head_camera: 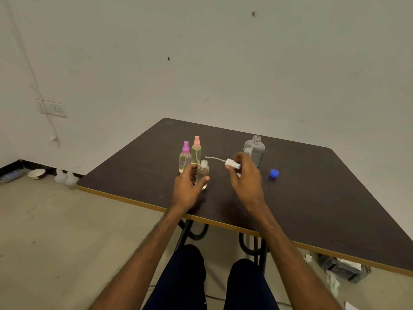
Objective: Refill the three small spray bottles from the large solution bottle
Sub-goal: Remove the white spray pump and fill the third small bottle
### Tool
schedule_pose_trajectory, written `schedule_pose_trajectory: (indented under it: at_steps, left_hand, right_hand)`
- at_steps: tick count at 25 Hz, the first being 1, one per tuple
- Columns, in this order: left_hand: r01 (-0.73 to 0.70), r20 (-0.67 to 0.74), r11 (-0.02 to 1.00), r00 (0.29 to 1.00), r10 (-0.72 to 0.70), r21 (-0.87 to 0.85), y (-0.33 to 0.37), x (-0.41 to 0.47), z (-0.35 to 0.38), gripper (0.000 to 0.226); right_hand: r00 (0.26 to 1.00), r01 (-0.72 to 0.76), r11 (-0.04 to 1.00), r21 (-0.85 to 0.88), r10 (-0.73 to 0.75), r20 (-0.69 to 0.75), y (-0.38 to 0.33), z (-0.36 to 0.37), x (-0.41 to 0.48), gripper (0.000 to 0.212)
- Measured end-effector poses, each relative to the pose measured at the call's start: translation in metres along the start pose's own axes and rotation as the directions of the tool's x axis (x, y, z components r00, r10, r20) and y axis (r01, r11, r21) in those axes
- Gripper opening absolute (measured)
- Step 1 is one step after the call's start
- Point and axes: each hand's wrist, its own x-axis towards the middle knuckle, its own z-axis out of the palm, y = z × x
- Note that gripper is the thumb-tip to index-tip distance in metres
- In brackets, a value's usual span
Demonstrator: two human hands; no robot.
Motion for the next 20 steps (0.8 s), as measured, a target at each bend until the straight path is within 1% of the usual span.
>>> schedule_pose_trajectory:
  at_steps: [3,6,11,16,20]
  left_hand:
    - [0.004,0.003,1.000,1.000,-0.004,-0.001,0.002,0.000,0.000,0.044]
    - [0.006,0.005,1.000,1.000,-0.006,0.005,0.002,-0.001,0.000,0.045]
    - [0.010,0.006,1.000,1.000,-0.010,0.016,0.001,-0.001,0.001,0.045]
    - [0.014,0.008,1.000,1.000,-0.014,0.024,0.000,0.000,0.001,0.047]
    - [-0.002,0.018,1.000,1.000,0.001,0.031,-0.001,0.001,0.001,0.048]
  right_hand:
    - [0.996,0.092,0.990,0.108,-0.089,-0.029,-0.008,-0.028,0.005,0.024]
    - [0.982,0.187,0.976,0.108,-0.182,-0.052,-0.017,-0.046,0.012,0.026]
    - [0.954,0.299,0.949,0.098,-0.300,-0.007,-0.029,-0.045,0.023,0.026]
    - [0.927,0.354,0.935,-0.007,-0.350,0.133,-0.039,-0.035,0.029,0.024]
    - [0.892,0.358,0.930,-0.078,-0.316,0.324,-0.048,-0.028,0.040,0.024]
